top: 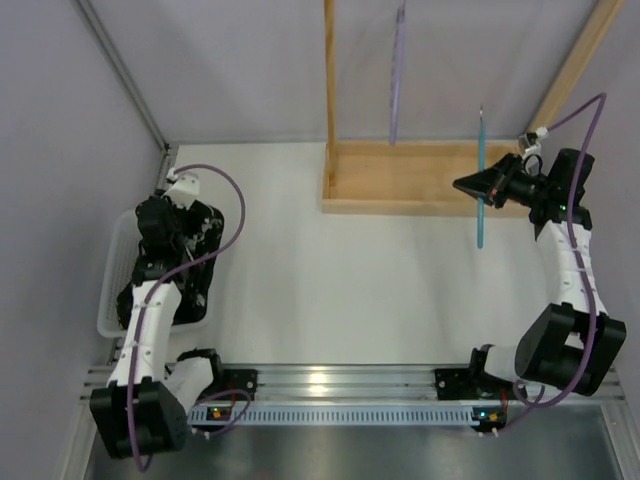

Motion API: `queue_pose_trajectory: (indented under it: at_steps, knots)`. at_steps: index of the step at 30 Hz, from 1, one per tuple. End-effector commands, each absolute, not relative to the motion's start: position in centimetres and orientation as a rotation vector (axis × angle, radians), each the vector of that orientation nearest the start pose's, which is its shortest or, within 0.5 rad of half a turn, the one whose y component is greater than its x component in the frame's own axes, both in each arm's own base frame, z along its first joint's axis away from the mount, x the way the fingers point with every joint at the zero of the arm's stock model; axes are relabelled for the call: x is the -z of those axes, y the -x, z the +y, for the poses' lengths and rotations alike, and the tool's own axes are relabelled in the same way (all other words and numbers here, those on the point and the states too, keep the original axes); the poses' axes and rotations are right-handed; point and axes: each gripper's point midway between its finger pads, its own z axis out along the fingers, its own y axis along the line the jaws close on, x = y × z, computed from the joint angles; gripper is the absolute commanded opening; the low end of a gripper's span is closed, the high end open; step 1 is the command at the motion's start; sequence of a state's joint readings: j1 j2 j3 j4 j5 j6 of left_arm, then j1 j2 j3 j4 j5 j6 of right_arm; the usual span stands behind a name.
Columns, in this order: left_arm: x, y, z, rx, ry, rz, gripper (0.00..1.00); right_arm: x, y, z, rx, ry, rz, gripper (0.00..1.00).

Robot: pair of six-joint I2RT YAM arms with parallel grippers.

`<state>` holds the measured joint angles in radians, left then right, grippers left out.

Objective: Remove the trousers from the hanger

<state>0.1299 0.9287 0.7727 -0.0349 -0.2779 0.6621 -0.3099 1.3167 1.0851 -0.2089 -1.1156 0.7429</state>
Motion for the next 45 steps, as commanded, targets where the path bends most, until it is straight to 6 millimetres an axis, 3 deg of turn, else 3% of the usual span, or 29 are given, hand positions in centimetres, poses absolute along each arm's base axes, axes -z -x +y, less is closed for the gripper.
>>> queue_pose_trajectory:
  at_steps: [1,2,5,6,9,10,12,13,15,16,18,21,22,24,25,27,28,29,31,32,34,35,37,41,45]
  knots:
    - [-24.7,-34.1,11.8,-0.75,-0.182,1.851,0.23,-37.0,-33.3,8.2,-1.305,-0.051,1.818,0.0]
    - [-24.6,-34.3,11.7,-0.734,-0.173,1.853,0.26,-37.6,-33.1,8.4,-1.306,-0.041,1.81,0.0]
    - [-25.0,-34.3,11.1,-0.673,-0.147,1.863,0.5,-40.3,-32.3,9.0,-1.296,0.006,1.767,0.0]
    - [-25.4,-34.3,10.8,-0.649,-0.135,1.86,0.66,-41.1,-32.0,9.2,-1.294,0.019,1.755,0.0]
    - [-28.2,-33.7,10.2,-0.584,-0.08,1.855,0.98,-43.4,-31.3,9.9,-1.307,0.047,1.723,0.0]
    - [-31.2,-33.3,9.9,-0.563,-0.057,1.803,0.98,-43.9,-31.0,10.1,-1.313,0.048,1.718,0.0]
    - [-32.7,-32.5,8.3,-0.458,-0.059,1.807,0.98,-45.1,-30.6,10.4,-1.309,0.058,1.698,0.0]
    - [-35.9,-31.8,7.7,-0.424,-0.053,1.737,0.98,-45.5,-30.6,10.6,-1.315,0.045,1.693,0.0]
    - [-37.8,-31.1,4.6,-0.261,-0.131,1.692,0.98,-46.7,-30.6,10.9,-1.322,0.072,1.661,0.0]
    - [-39.9,-30.0,3.2,-0.205,-0.172,1.627,0.98,-47.0,-30.9,11.1,-1.345,0.047,1.658,0.0]
    - [-41.5,-29.0,-0.2,-0.039,-0.272,1.558,0.98,-47.7,-31.7,11.6,-1.373,0.049,1.642,0.0]
    - [-44.0,-27.2,-3.2,0.125,-0.327,1.487,0.98,-49.3,-33.7,12.3,-1.423,0.049,1.595,0.0]
    - [-44.3,-27.0,-3.6,0.153,-0.326,1.481,0.98,-50.7,-34.1,12.4,-1.432,0.044,1.564,0.0]
    - [-45.0,-26.8,-3.8,0.181,-0.301,1.473,0.98,-50.8,-35.8,13.0,-1.465,0.013,1.567,0.0]
    - [-45.1,-26.9,-3.7,0.184,-0.287,1.474,0.98,-52.3,-36.0,13.2,-1.475,0.015,1.535,0.0]
    - [-45.2,-26.9,-3.5,0.176,-0.269,1.473,0.98,-52.3,-37.9,13.9,-1.505,0.004,1.548,0.0]
    - [-45.4,-26.7,-3.4,0.169,-0.266,1.468,0.98,-53.9,-38.1,14.0,-1.5,0.013,1.519,0.0]
    - [-45.5,-26.5,-3.4,0.168,-0.264,1.462,0.98,-53.2,-39.8,14.1,-1.516,-0.01,1.537,0.0]
    - [-45.8,-26.2,-3.5,0.168,-0.266,1.454,0.98,-54.8,-40.6,14.0,-1.5,-0.012,1.508,0.0]
    - [-46.0,-26.0,-3.6,0.175,-0.259,1.448,0.98,-53.9,-42.0,13.9,-1.501,-0.041,1.532,0.0]
    - [-45.6,-26.0,-3.5,0.187,-0.24,1.458,0.98,-55.0,-42.4,13.9,-1.48,-0.015,1.51,0.0]
    - [-45.4,-25.9,-3.6,0.191,-0.238,1.462,0.98,-54.1,-43.7,14.0,-1.485,-0.037,1.534,0.0]
    - [-44.8,-25.5,-3.6,0.192,-0.238,1.465,0.98,-54.2,-44.3,13.9,-1.478,-0.053,1.544,0.0]
    - [-45.1,-25.2,-3.6,0.207,-0.21,1.459,0.98,-52.5,-46.7,13.7,-1.491,-0.107,1.573,0.0]
    - [-45.1,-25.4,-3.5,0.203,-0.201,1.463,0.98,-50.8,-47.7,13.9,-1.516,-0.139,1.607,0.0]
